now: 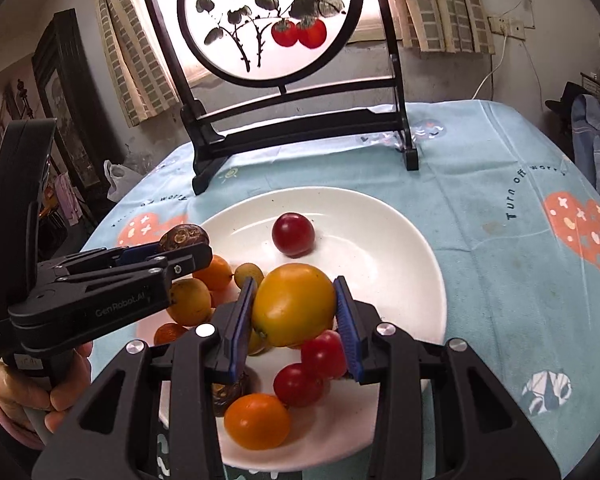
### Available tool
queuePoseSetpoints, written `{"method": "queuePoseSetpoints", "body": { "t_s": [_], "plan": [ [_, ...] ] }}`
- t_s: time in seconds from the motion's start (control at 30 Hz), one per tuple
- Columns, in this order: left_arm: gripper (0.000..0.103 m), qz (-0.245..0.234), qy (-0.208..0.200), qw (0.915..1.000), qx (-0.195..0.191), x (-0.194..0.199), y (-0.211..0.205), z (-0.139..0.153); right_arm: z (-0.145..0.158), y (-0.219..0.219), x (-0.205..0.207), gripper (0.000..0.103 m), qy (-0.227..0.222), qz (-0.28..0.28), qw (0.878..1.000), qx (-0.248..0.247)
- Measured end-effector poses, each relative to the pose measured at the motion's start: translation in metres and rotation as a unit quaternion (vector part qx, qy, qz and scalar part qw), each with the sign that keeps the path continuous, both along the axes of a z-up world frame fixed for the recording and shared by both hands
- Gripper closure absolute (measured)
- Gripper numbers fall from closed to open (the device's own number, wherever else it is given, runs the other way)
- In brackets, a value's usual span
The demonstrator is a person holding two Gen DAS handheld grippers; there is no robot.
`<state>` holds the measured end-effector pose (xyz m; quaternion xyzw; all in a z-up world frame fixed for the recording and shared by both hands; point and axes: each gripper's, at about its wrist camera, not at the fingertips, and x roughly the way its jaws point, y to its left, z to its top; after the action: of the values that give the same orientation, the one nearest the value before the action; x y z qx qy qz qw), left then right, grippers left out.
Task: Organize fruits
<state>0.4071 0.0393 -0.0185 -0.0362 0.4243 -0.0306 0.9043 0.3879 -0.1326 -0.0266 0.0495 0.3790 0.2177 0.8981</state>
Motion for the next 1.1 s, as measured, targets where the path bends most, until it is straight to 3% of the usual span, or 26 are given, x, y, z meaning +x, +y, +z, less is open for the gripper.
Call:
{"method": "queuePoseSetpoints", "body": {
  "t_s": [0.1,0.23,0.27,0.37,0.5,0.57,0.6,0.87,1.1],
  "plan": [
    [0.059,0.012,0.005,0.9999,0.011,0.001,0.001,-0.004,-0.003,0.003,0.001,0.064,0.005,0.005,1.000,-0.010],
    [0.026,0.028,-0.023,0.9986,0.038,-0.020,0.000,0.009,0.006,0.000,-0.013,0.050,-0.005,0.014,1.000,-0.021],
    [0.022,0.031,-0.034,0.9979,0.046,-0.030,-0.001,0.014,0.010,-0.002,-0.019,0.043,-0.010,0.015,1.000,-0.020],
    [0.011,0.033,-0.050,0.9970,0.049,-0.060,-0.002,0.029,0.025,-0.010,-0.048,0.043,-0.022,0.029,0.999,-0.018],
    [0.007,0.040,-0.062,0.9958,0.053,-0.111,-0.004,0.042,0.035,-0.019,-0.096,0.041,-0.028,0.048,0.998,-0.036],
    [0.006,0.036,-0.063,0.9961,0.050,-0.139,-0.005,0.043,0.035,-0.024,-0.124,0.011,-0.026,0.052,0.997,-0.054],
    [0.006,0.035,-0.062,0.9962,0.049,-0.154,-0.005,0.043,0.035,-0.027,-0.137,0.005,-0.034,0.051,0.997,-0.054],
    [0.006,0.053,-0.046,0.9971,0.029,-0.244,-0.002,0.028,0.032,-0.051,-0.228,0.001,-0.052,0.044,0.996,-0.065],
    [0.006,0.048,-0.042,0.9972,0.038,-0.281,-0.004,0.021,0.029,-0.054,-0.257,0.001,-0.051,0.048,0.995,-0.076]
  ]
}}
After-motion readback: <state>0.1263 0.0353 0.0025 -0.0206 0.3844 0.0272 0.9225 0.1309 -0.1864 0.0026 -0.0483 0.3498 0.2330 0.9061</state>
